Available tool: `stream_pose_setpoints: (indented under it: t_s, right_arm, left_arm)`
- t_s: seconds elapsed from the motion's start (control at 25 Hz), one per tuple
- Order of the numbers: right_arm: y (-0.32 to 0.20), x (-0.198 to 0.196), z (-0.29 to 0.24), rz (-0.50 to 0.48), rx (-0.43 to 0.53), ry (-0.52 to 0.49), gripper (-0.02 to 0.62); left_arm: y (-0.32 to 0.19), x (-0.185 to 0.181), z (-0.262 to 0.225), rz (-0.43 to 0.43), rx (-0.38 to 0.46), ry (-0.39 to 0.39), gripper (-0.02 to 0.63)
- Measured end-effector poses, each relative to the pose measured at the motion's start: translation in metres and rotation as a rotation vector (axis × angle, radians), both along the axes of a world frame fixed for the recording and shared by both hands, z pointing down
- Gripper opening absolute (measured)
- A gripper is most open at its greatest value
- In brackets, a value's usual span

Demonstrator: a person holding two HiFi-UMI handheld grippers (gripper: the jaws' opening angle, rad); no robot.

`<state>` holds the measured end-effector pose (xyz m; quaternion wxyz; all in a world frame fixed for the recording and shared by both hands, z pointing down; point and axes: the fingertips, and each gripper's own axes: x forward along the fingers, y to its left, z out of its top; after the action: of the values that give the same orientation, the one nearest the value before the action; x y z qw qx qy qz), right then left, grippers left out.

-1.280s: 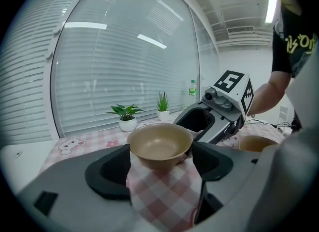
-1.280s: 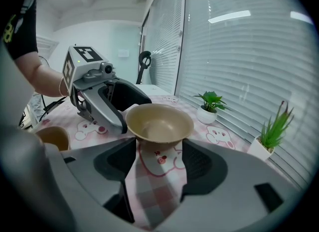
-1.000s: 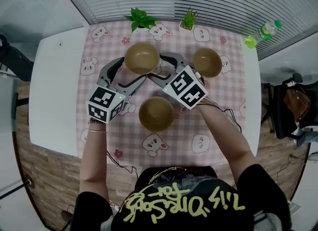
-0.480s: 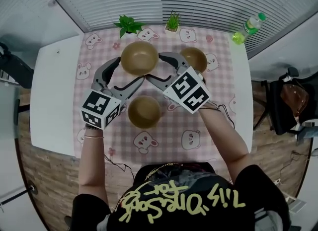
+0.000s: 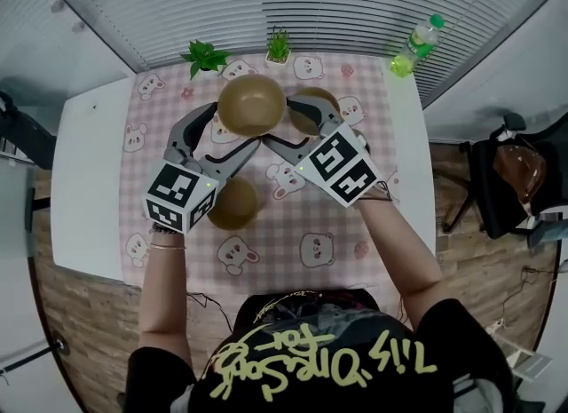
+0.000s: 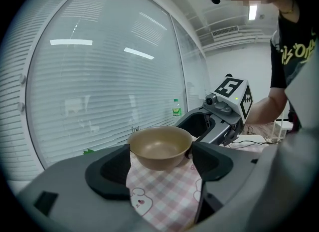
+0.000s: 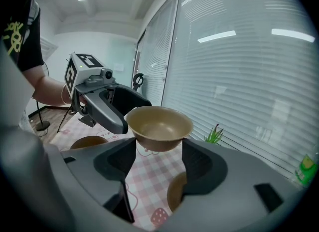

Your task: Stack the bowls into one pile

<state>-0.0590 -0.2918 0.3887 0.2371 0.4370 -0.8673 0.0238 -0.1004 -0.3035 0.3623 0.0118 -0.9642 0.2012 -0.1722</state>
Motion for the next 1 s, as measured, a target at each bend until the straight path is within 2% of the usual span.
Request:
stream_pose_setpoints:
  t_s: [0.6,1.0]
  right_arm:
    - [0.031,0.073,-0.002,0.054,-0.003,-0.003,0.295]
    - [0.038,0.103,0.013,0.065,-0.024,0.001,0.295]
  left_arm:
    - [0.029,0.074,-0.004,0.047,0.004,0.001,0.388]
    - [0.036,0.104,0.012,0.058,-0.014,-0.015,0.388]
